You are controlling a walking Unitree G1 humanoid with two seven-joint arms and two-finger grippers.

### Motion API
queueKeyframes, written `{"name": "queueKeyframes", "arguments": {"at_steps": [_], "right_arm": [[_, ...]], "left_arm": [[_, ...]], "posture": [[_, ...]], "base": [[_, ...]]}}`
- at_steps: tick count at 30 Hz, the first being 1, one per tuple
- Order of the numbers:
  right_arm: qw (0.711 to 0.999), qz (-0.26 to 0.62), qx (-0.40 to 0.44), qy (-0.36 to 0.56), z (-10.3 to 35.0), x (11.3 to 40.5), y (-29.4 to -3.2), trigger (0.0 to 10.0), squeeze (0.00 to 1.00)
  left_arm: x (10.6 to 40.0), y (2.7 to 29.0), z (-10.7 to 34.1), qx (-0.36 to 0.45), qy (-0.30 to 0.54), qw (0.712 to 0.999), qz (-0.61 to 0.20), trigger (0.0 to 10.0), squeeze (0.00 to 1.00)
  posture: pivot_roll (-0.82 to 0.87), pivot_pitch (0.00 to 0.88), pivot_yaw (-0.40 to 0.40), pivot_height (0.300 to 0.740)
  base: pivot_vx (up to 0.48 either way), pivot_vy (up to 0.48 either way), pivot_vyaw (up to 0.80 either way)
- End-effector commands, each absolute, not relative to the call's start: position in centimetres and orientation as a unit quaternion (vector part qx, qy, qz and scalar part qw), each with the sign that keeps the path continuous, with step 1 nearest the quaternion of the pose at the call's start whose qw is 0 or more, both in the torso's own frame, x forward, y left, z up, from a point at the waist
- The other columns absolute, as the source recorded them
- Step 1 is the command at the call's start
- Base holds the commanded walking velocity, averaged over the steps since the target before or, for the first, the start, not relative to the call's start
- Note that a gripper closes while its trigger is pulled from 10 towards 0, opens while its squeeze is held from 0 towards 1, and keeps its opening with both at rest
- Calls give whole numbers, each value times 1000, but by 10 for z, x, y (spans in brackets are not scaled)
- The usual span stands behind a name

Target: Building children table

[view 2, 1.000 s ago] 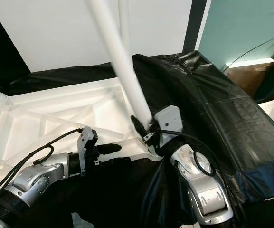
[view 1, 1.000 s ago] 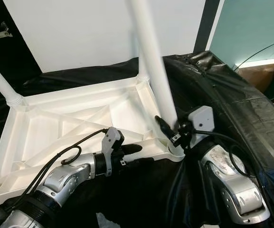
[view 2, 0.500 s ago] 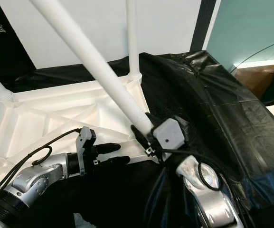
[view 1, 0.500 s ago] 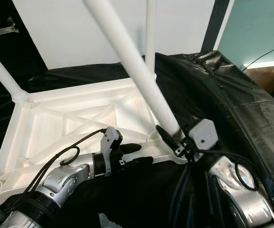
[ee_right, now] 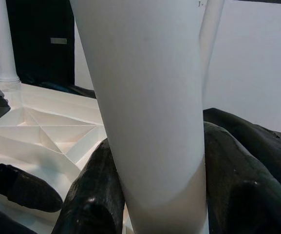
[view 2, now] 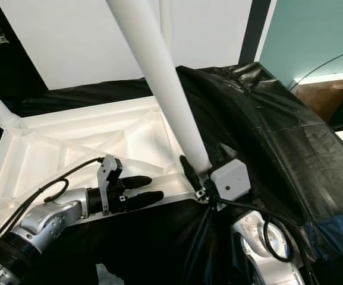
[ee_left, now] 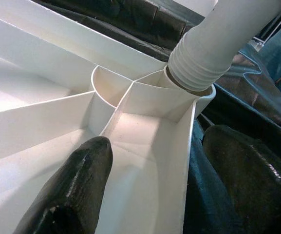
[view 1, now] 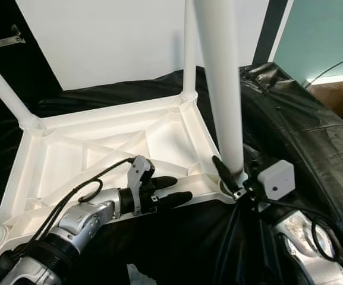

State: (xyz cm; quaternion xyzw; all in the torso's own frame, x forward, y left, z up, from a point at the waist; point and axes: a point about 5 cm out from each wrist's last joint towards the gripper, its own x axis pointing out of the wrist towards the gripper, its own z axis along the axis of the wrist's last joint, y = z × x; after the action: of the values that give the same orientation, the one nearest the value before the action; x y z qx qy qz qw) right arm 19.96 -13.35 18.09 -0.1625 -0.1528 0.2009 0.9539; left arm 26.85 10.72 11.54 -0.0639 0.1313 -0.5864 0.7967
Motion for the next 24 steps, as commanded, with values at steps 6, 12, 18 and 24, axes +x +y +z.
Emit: {"name": "queueKeyframes", "arguments": {"at_steps": [6,12,18,24], "right_arm": [[963,183,-178,-84,156,195,-148,10000,0],[968,178,-160,-78,149,192,-146,10000,0],[974,200,-88,-50,143,193,-141,10000,0],[973,223,55,2,140,193,-144,10000,0]], "left_arm": [[250,108,124,-76,107,636,-760,10000,0],[250,108,122,-76,108,638,-758,10000,0],[250,107,122,-76,107,639,-758,10000,0],[250,109,121,-73,107,642,-755,10000,0]], "posture": [[-207,66,69,740],[-201,68,66,740],[-198,66,67,740],[-190,59,68,740]], "base": [[0,0,0],[0,0,0],[0,0,0],[0,0,0]]}}
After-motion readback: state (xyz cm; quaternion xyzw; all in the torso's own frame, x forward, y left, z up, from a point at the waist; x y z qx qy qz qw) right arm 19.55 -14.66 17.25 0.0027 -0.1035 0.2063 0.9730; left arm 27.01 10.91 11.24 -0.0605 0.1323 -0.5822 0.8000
